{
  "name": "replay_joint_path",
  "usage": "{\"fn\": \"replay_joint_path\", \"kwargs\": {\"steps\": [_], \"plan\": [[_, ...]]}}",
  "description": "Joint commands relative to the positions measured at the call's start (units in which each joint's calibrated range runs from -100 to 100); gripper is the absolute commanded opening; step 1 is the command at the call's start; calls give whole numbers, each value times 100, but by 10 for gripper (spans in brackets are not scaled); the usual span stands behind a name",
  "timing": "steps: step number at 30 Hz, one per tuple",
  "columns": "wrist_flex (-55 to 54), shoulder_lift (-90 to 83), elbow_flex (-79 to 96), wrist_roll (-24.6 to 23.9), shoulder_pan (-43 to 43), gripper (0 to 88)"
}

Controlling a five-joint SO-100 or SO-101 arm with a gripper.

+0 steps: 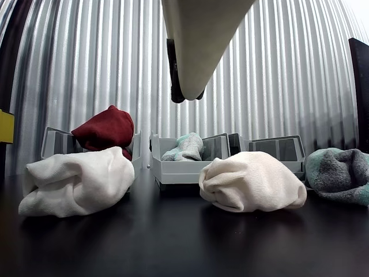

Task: Put the sock in the container

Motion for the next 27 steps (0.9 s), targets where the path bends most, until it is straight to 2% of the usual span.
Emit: {"fn": "replay_joint_path", "kwargs": {"steps": [1, 27], "plan": [[-97, -50, -9, 16, 37, 13], [-97, -50, 0, -1, -18, 14]]}}
